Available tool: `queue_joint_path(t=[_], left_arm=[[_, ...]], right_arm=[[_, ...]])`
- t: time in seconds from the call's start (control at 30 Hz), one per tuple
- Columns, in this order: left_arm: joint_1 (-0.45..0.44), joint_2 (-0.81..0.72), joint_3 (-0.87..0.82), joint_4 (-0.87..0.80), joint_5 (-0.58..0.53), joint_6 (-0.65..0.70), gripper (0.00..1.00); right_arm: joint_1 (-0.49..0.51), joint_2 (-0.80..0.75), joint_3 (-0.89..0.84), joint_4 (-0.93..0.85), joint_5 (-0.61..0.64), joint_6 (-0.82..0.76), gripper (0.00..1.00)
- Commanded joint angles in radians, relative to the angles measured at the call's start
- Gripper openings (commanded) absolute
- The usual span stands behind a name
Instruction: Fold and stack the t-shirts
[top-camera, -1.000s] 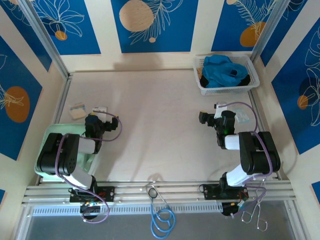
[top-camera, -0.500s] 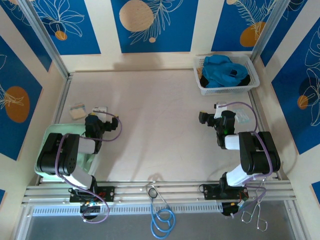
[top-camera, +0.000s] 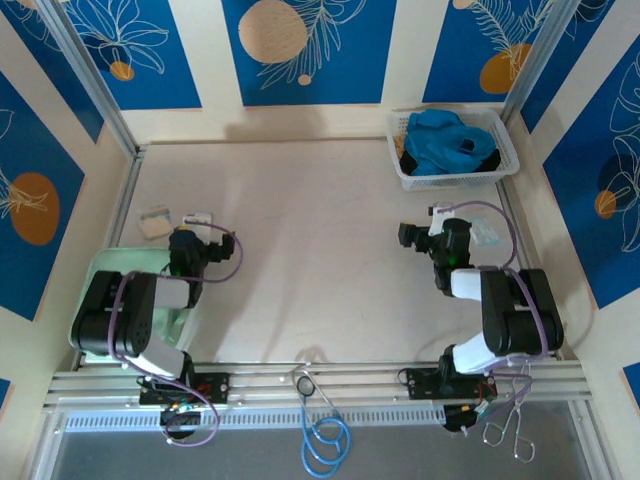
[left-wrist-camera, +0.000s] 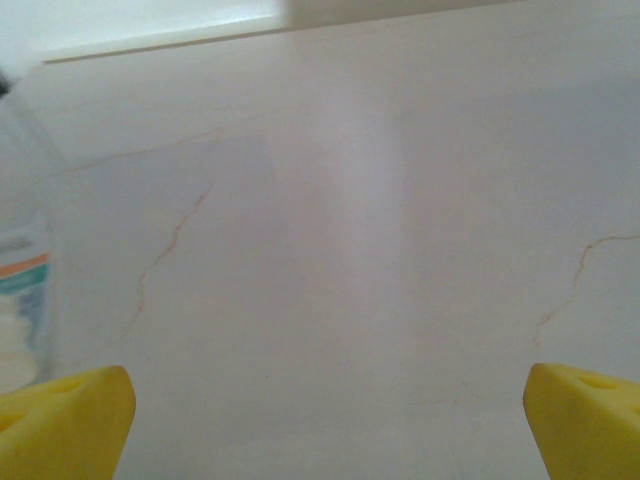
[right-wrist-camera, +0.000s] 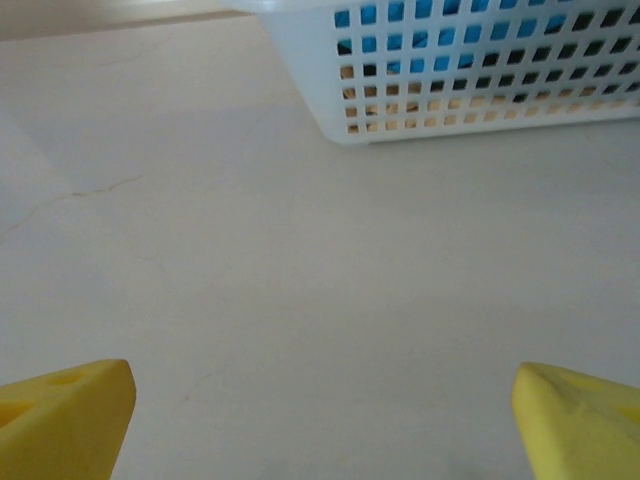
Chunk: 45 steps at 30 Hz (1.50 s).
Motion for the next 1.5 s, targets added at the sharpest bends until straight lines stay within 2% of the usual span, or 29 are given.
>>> queue_joint_path(t=[0.0, 0.13, 0.27, 0.4, 0.47, 0.6, 0.77, 0.9, 1.0, 1.1, 1.13, 1.2, 1.23, 1.47], left_arm=[[-0.029, -0.178, 0.074, -0.221, -0.131, -0.026, 0.99], [-0.040, -0.306, 0.197, -0.544, -0.128, -0.166, 0.99], [-0.071, -0.336, 0.276, -0.731, -0.074, -0.242, 1.00], [-0.110, -0.347, 0.313, -0.815, -0.043, -0.257, 1.00], [-0.129, -0.350, 0.336, -0.852, -0.029, -0.258, 1.00], [-0.162, -0.348, 0.401, -0.936, -0.021, -0.249, 1.00], [-0.220, -0.343, 0.481, -1.044, -0.058, -0.225, 1.00], [-0.261, -0.339, 0.528, -1.117, -0.085, -0.211, 1.00], [-0.291, -0.341, 0.550, -1.156, -0.112, -0.206, 1.00], [-0.312, -0.341, 0.564, -1.181, -0.124, -0.205, 1.00], [-0.319, -0.341, 0.569, -1.187, -0.129, -0.204, 1.00], [-0.331, -0.341, 0.579, -1.199, -0.136, -0.203, 1.00], [-0.337, -0.341, 0.585, -1.206, -0.142, -0.203, 1.00], [-0.384, -0.350, 0.637, -1.252, -0.159, -0.203, 0.99]], right_arm=[[-0.002, -0.143, 0.177, -0.342, 0.086, 0.079, 0.97], [-0.031, -0.157, 0.379, -0.629, 0.084, 0.126, 0.95], [-0.086, -0.024, 0.638, -0.850, 0.030, 0.133, 0.90], [-0.118, 0.181, 0.909, -1.015, -0.079, 0.129, 0.80], [-0.118, 0.293, 1.045, -1.080, -0.116, 0.116, 0.78], [-0.111, 0.476, 1.267, -1.174, -0.124, 0.103, 0.80], [-0.097, 0.682, 1.496, -1.288, -0.121, 0.089, 0.87], [-0.079, 0.808, 1.624, -1.353, -0.092, 0.084, 0.85], [-0.069, 0.891, 1.728, -1.408, -0.084, 0.081, 0.74], [-0.062, 0.942, 1.814, -1.444, -0.068, 0.083, 0.58], [-0.061, 0.948, 1.830, -1.447, -0.068, 0.083, 0.46], [-0.058, 0.944, 1.856, -1.450, -0.060, 0.090, 0.13], [-0.058, 0.934, 1.869, -1.452, -0.056, 0.094, 0.01], [-0.019, 0.701, 1.775, -1.356, -0.026, 0.078, 0.00]])
